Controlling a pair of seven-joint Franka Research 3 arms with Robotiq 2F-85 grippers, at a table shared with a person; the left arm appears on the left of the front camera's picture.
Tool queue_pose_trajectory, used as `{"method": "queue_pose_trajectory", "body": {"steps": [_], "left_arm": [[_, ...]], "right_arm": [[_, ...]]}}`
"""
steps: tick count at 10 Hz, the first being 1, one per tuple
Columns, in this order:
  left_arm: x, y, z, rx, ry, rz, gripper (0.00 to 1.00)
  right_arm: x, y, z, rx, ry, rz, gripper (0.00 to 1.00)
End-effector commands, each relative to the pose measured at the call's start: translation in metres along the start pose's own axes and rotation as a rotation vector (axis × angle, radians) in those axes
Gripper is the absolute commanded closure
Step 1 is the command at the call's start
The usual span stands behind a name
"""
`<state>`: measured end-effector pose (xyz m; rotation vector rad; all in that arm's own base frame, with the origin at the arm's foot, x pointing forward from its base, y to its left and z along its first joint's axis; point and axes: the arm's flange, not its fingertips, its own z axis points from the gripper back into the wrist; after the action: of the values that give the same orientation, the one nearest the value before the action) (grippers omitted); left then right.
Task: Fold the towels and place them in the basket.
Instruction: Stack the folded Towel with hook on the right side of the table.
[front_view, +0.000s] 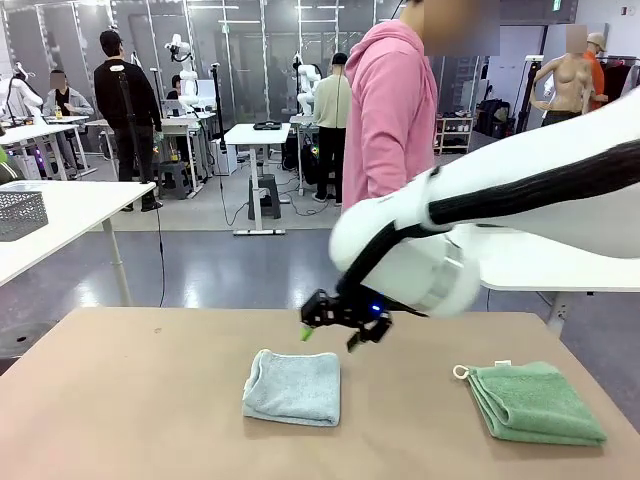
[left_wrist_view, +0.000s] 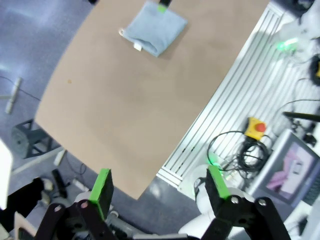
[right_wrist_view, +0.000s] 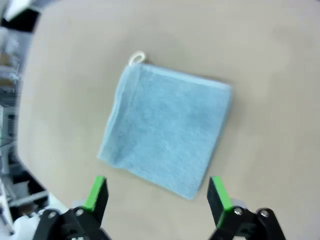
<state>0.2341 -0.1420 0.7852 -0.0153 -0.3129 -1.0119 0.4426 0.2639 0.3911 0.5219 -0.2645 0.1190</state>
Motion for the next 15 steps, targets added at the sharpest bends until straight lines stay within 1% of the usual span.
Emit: {"method": "queue_pose_trajectory", "body": {"steps": [1,2,4,7,9,11,15], "left_arm": [[-0.001,-0.001,0.002,0.007,-0.002,0.009,0.07],[-0.001,-0.001,0.002,0.007,-0.002,0.009,0.07],[-0.001,-0.001,0.002,0.007,-0.002,0.009,0.07],[-0.001,-0.001,0.002,0.007,-0.002,0.009,0.07],[-0.001,-0.001,0.002,0.007,-0.002,0.009,0.07],[-0.001,-0.001,0.002,0.007,-0.002,0.009,0.07],[-0.001,-0.001,0.002,0.007,-0.002,0.009,0.07]], "right_arm": [[-0.033,-0.046,0.003,0.13,-0.077,-0.039,0.0],[-0.037,-0.063,-0.005,0.176,-0.101,-0.071,0.0],[-0.04,-0.078,-0.02,0.209,-0.135,-0.126,0.0],[-0.036,-0.095,-0.052,0.278,-0.098,-0.195,0.0],[-0.031,-0.093,-0.068,0.296,-0.101,-0.226,0.0],[-0.024,-0.09,-0.083,0.284,-0.084,-0.245,0.0],[-0.015,-0.085,-0.099,0.279,-0.057,-0.276,0.0]]}}
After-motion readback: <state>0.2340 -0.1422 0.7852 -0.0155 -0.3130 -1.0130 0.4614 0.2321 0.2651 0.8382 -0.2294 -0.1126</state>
